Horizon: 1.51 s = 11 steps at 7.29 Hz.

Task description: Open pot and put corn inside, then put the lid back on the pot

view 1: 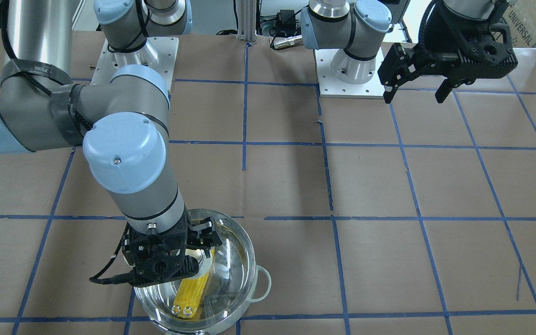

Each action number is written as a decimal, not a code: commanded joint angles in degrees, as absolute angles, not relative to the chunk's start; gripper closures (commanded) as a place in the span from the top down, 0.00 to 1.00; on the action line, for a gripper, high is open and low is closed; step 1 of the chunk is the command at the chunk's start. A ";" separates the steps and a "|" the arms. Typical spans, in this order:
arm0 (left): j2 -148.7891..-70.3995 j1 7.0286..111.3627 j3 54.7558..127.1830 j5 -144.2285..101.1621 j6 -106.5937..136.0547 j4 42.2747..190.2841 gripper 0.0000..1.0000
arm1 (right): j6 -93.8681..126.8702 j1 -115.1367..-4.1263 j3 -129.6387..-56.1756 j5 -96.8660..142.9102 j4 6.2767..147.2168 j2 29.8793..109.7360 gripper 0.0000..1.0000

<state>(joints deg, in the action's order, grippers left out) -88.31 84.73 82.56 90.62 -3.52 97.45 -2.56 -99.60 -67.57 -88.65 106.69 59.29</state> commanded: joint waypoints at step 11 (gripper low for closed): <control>-87.98 85.25 84.28 90.17 -2.72 97.29 1.00 | -9.93 -89.56 -88.86 -88.51 91.85 94.73 0.99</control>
